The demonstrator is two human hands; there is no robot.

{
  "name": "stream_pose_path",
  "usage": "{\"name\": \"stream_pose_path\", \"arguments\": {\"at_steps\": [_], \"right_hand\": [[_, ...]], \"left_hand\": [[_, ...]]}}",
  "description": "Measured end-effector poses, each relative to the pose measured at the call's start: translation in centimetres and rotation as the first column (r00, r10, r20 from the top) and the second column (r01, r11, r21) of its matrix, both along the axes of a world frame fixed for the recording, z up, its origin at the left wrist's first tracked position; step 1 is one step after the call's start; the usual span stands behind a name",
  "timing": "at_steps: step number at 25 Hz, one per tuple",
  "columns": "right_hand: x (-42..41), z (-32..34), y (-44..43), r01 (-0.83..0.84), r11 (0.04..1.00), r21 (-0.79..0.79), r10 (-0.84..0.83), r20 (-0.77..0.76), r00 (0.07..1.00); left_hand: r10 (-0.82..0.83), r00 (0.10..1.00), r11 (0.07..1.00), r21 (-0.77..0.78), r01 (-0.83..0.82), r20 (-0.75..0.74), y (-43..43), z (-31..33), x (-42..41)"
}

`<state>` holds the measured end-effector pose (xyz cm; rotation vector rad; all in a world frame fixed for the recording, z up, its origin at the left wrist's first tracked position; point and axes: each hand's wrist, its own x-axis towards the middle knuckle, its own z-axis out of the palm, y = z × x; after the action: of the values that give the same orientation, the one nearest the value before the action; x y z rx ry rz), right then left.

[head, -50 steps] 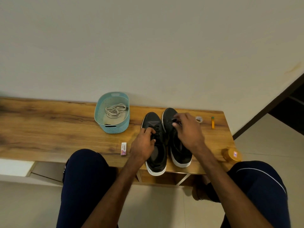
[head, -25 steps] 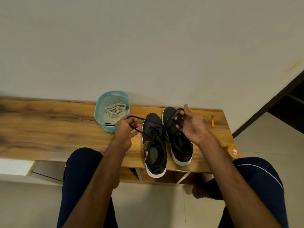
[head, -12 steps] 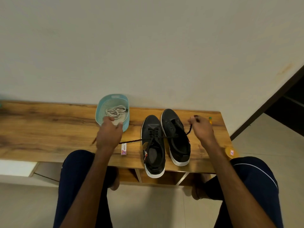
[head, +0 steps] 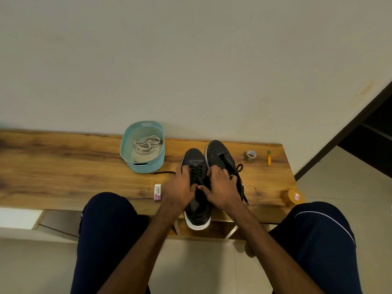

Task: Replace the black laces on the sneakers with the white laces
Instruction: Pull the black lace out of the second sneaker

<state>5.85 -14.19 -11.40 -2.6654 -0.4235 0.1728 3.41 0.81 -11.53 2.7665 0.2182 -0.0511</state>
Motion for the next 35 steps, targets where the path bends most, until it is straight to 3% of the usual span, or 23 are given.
{"name": "stream_pose_path", "arguments": {"at_steps": [4, 8, 11, 13, 16, 18, 21, 22, 24, 25, 26, 27, 28, 29, 30, 32, 34, 35], "right_hand": [[0.0, -0.2, -0.9, 0.045, 0.999, 0.003, -0.045, 0.025, 0.999], [-0.1, 0.0, -1.0, 0.072, 0.997, 0.003, -0.072, -0.001, 0.997], [-0.1, -0.1, -0.7, 0.026, 0.999, -0.019, -0.026, 0.021, 0.999], [-0.1, -0.2, -0.7, 0.005, 0.998, 0.071, -0.003, -0.016, 1.0], [0.3, 0.1, -1.0, -0.025, 0.988, 0.154, 0.031, -0.037, 0.999], [0.2, 0.0, -0.9, -0.078, 0.995, 0.064, 0.079, -0.007, 0.997], [-0.6, -1.0, -0.5, -0.091, 0.99, -0.112, 0.099, 0.073, 0.992], [-0.9, -1.4, -0.4, -0.079, 0.985, -0.151, 0.097, 0.114, 0.989], [-1.2, -2.0, -0.3, -0.042, 0.982, -0.183, 0.077, 0.189, 0.979], [-1.2, -2.2, -0.3, -0.024, 0.982, -0.187, 0.065, 0.212, 0.975], [-1.2, -2.3, -0.2, -0.01, 0.982, -0.187, 0.055, 0.232, 0.971], [-1.2, -2.5, -0.2, 0.001, 0.983, -0.181, 0.045, 0.253, 0.966], [-1.2, -2.7, -0.2, 0.011, 0.985, -0.173, 0.037, 0.271, 0.962], [-1.2, -2.9, -0.2, 0.017, 0.986, -0.169, 0.032, 0.282, 0.959], [-1.2, -3.0, -0.2, 0.02, 0.985, -0.173, 0.031, 0.286, 0.958], [-1.2, -3.2, -0.2, 0.022, 0.981, -0.191, 0.033, 0.282, 0.959], [-1.2, -3.2, -0.2, 0.023, 0.98, -0.195, 0.032, 0.274, 0.961], [-1.2, -3.3, -0.2, 0.025, 0.981, -0.193, 0.028, 0.271, 0.962]], "left_hand": [[0.12, 0.992, 0.966, -0.226, -0.122, -0.022, 0.8, 0.0, 0.2], [0.154, 0.987, 0.952, -0.26, -0.162, -0.048, 1.5, 0.1, 0.2], [0.004, 0.999, 0.999, -0.052, -0.001, 0.051, 0.7, 0.0, 0.0], [-0.134, 0.984, 0.99, 0.064, 0.127, 0.121, 0.5, 0.1, 0.2], [-0.184, 0.979, 0.979, 0.108, 0.175, 0.086, 0.2, 0.1, 0.8], [-0.145, 0.986, 0.989, 0.043, 0.141, 0.079, 0.0, -0.4, 1.1], [0.062, 0.991, 0.965, -0.262, -0.028, 0.121, -0.1, -0.9, 1.3], [0.192, 0.978, 0.893, -0.429, -0.138, 0.085, 0.0, -0.9, 1.5], [0.385, 0.912, 0.52, -0.783, -0.342, -0.143, 0.7, -0.6, 1.8], [0.384, 0.895, 0.391, -0.839, -0.379, -0.225, 1.2, -0.5, 1.8], [0.34, 0.912, 0.415, -0.834, -0.364, -0.229, 1.5, -0.4, 1.8], [0.258, 0.957, 0.594, -0.759, -0.266, -0.133, 1.8, -0.2, 1.8], [0.105, 0.994, 0.819, -0.566, -0.097, -0.019, 2.1, -0.2, 1.9], [-0.066, 0.997, 0.952, -0.298, 0.072, 0.031, 2.0, -0.1, 1.8], [-0.187, 0.982, 0.981, -0.054, 0.188, 0.028, 1.7, -0.1, 1.7], [-0.207, 0.978, 0.969, 0.143, 0.202, 0.016, 1.3, 0.2, 1.7], [-0.147, 0.985, 0.983, 0.125, 0.135, 0.088, 1.0, 0.5, 1.9], [-0.054, 0.985, 0.998, 0.022, 0.051, 0.167, 0.8, 0.4, 1.7]]}}
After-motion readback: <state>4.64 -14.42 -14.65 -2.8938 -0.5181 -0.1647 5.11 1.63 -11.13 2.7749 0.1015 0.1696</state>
